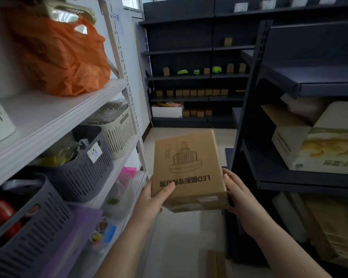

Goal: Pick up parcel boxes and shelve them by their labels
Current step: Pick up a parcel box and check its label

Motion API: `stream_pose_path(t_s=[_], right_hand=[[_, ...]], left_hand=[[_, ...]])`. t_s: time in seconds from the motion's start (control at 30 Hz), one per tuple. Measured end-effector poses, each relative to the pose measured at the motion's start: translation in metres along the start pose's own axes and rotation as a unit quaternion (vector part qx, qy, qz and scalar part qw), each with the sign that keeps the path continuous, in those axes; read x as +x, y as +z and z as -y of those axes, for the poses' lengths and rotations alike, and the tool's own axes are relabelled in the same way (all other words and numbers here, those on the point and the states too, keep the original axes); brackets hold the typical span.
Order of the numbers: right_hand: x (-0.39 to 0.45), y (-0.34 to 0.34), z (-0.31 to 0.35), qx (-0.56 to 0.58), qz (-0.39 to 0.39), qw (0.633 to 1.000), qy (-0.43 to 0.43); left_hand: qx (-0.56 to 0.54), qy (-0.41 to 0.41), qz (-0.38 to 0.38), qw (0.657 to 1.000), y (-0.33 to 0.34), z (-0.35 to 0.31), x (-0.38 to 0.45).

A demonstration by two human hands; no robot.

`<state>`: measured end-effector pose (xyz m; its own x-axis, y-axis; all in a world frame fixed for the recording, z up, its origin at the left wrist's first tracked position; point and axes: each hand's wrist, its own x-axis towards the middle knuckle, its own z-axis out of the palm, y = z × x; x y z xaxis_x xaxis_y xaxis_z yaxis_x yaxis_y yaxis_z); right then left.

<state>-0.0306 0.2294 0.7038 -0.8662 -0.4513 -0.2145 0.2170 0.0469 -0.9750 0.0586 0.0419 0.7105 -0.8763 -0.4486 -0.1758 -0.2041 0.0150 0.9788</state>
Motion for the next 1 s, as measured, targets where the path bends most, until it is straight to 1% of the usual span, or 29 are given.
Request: stream_pose_path(t_s=[0.13, 0.3, 0.4, 0.47, 0.6, 0.67, 0.7, 0.77, 0.83, 0.9, 1.0], right_hand=[[-0.003, -0.002, 0.006, -0.007, 0.011, 1.000, 0.013], [-0.008, -0.003, 0.007, 0.000, 0.018, 0.998, 0.053], [-0.010, -0.005, 0.004, 0.021, -0.015, 0.998, 0.055], [-0.014, -0.003, 0.003, 0.018, -0.049, 0.998, 0.028], [-0.022, 0.008, -0.003, -0.059, -0.145, 0.987, -0.028], [-0.025, 0.014, -0.003, -0.095, -0.179, 0.978, -0.050], [-0.026, 0.017, -0.003, -0.113, -0.186, 0.974, -0.057], [-0.027, 0.021, -0.004, -0.162, -0.195, 0.965, -0.065], [-0.029, 0.026, -0.003, -0.216, -0.198, 0.954, -0.066], [-0.029, 0.029, -0.003, -0.261, -0.201, 0.941, -0.076], [-0.028, 0.034, 0.000, -0.317, -0.202, 0.923, -0.082]], left_hand=[[-0.011, -0.011, 0.002, 1.000, 0.000, 0.000, -0.003], [-0.028, -0.007, 0.010, 1.000, -0.003, 0.003, -0.004], [-0.037, -0.003, 0.025, 0.999, -0.006, 0.006, -0.004], [-0.027, -0.003, 0.023, 0.999, -0.007, 0.012, -0.001], [-0.020, -0.020, 0.029, 0.999, -0.001, 0.027, 0.006], [0.016, -0.069, 0.037, 0.997, 0.004, 0.032, 0.009], [0.009, -0.100, 0.048, 0.994, 0.006, 0.033, 0.010], [-0.051, -0.157, 0.077, 0.983, 0.009, 0.036, 0.013], [-0.094, -0.179, 0.097, 0.975, 0.012, 0.039, 0.013], [-0.134, -0.177, 0.119, 0.968, 0.012, 0.041, 0.013], [-0.208, -0.153, 0.155, 0.953, 0.012, 0.040, 0.009]])
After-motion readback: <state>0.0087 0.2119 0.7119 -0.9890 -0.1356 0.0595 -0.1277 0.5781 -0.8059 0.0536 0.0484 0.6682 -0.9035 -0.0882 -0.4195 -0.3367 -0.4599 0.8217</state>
